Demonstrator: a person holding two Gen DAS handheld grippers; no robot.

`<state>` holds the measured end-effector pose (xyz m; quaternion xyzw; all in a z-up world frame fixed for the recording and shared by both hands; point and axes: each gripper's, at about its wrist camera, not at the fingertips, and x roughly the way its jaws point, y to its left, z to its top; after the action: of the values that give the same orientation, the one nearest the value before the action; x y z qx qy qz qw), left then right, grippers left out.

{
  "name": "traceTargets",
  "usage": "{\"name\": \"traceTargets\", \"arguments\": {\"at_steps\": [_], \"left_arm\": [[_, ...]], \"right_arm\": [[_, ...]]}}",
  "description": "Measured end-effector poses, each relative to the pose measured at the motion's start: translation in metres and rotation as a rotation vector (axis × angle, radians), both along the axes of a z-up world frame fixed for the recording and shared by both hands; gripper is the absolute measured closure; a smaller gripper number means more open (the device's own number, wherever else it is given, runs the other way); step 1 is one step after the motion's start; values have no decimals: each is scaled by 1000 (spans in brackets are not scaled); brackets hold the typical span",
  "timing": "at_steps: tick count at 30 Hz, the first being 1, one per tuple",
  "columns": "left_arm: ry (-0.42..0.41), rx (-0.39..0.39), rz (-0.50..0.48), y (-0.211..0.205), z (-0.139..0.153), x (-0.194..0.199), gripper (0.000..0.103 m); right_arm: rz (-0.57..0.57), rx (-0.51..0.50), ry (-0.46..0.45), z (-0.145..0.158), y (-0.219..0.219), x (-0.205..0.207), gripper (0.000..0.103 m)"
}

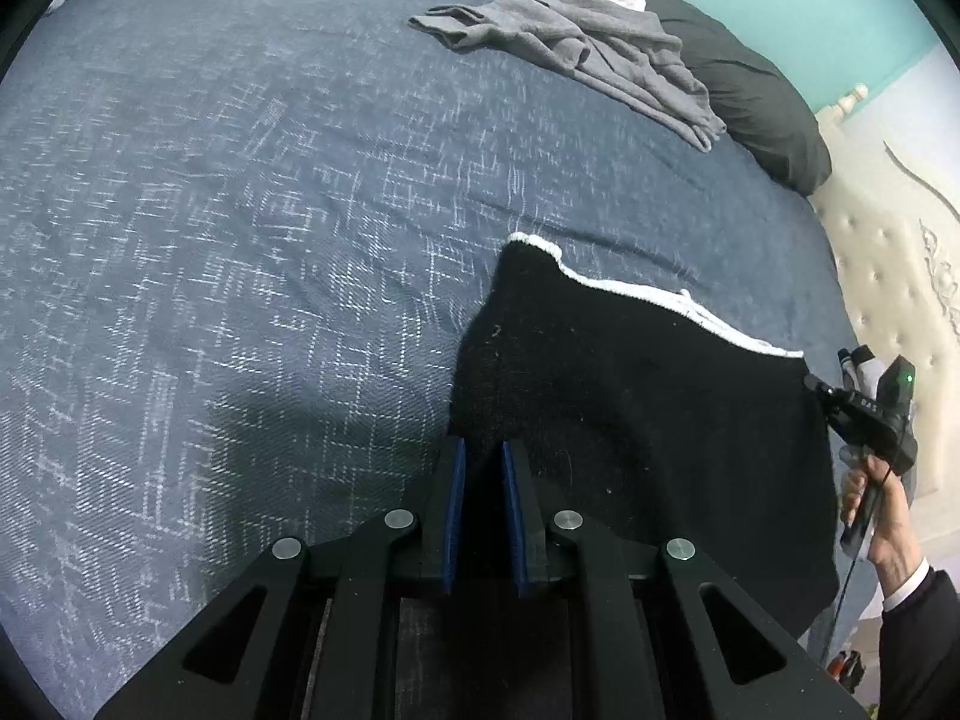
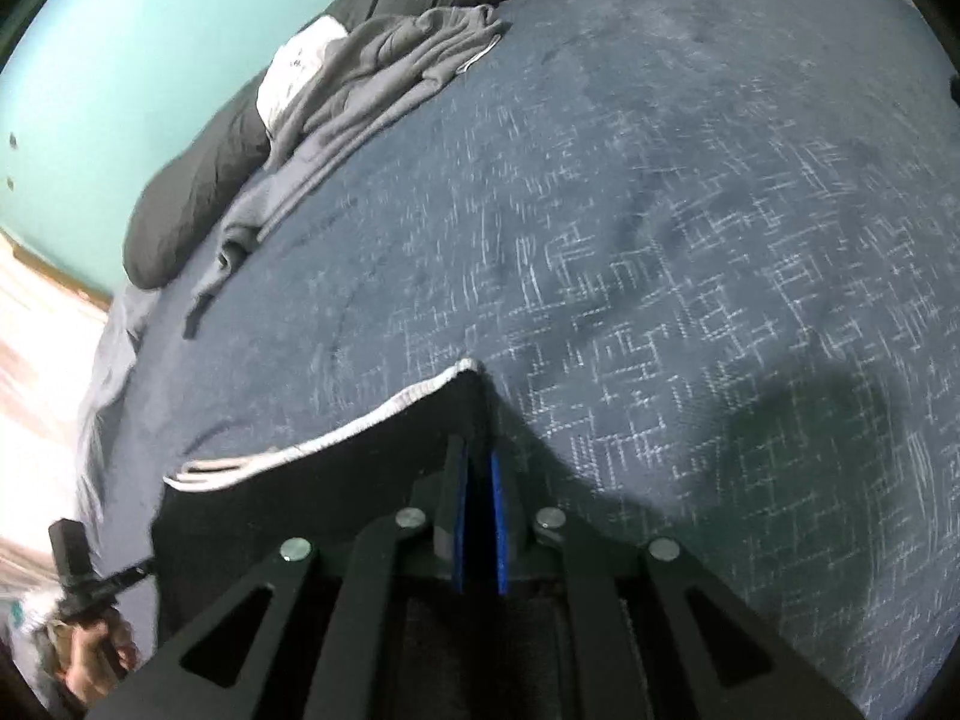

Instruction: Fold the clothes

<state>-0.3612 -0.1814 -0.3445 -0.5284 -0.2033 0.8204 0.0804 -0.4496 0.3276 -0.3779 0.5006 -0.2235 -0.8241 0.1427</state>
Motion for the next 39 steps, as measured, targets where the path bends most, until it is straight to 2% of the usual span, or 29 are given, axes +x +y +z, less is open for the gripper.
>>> {"name": "traceTargets", "arguments": {"at_steps": [2, 5, 8, 10, 13, 19, 23, 30, 39], "left_arm": [[4, 4, 11, -3, 5, 4, 89], [8, 11, 17, -5, 15, 16, 89], [-2, 28, 8, -5, 23, 33, 88], [-15, 31, -2, -4, 24, 47, 77], [-34, 36, -17, -3, 25, 67, 75], [-67, 38, -40, -2, 23, 108, 74], [-84, 57, -45, -3, 13, 132, 74], [-91, 66, -71, 5, 6, 152, 74], [-78, 64, -108, 14, 8, 162, 74]], "right_arm": [[-14, 9, 4, 8, 7, 5, 89], [-25, 17, 17, 23, 16, 16, 87], [-17, 4, 15, 38, 24, 39, 80], [18, 12, 2, 47, 24, 60, 75], [87, 3, -26, 55, 24, 98, 74], [166, 19, -121, 49, 24, 163, 74], [181, 23, -149, 39, 26, 198, 74], [198, 51, -151, 33, 18, 218, 74], [212, 55, -151, 24, 11, 216, 74]]}}
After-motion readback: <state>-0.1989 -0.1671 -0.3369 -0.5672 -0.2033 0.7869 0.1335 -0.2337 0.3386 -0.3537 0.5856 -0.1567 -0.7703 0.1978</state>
